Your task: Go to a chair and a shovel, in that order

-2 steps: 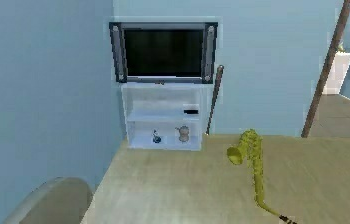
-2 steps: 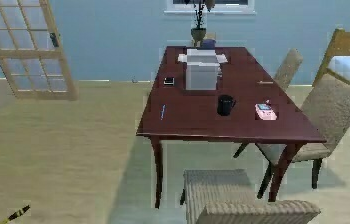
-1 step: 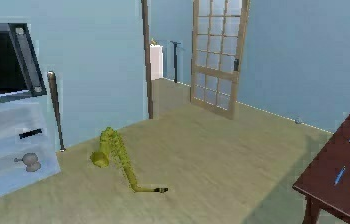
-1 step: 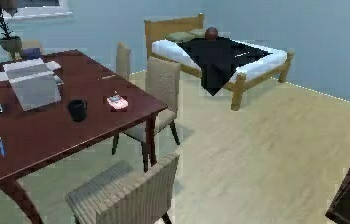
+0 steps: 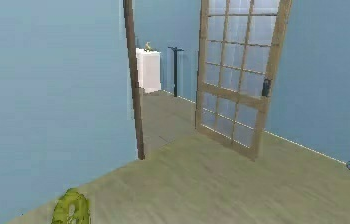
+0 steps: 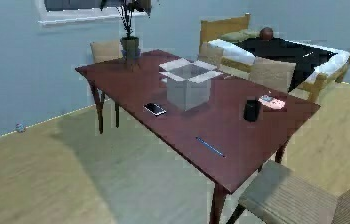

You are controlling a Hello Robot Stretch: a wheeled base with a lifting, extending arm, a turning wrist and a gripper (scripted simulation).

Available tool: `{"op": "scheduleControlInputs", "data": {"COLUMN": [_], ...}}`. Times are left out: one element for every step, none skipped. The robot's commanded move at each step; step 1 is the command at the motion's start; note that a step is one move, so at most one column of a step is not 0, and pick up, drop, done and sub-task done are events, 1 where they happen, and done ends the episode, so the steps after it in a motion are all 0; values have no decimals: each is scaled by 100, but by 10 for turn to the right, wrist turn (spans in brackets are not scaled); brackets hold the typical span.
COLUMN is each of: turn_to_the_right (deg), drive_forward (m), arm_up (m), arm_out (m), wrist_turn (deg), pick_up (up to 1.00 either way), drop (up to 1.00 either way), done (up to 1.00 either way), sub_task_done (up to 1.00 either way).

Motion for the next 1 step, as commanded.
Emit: {"op": "scheduleControlInputs", "data": {"turn_to_the_right": [0], "drive_forward": [100], "arm_up": [0], "arm_out": [0], "wrist_turn": [0], "pick_up": [0], "drop": [0], "done": [0], "sub_task_done": [0]}}
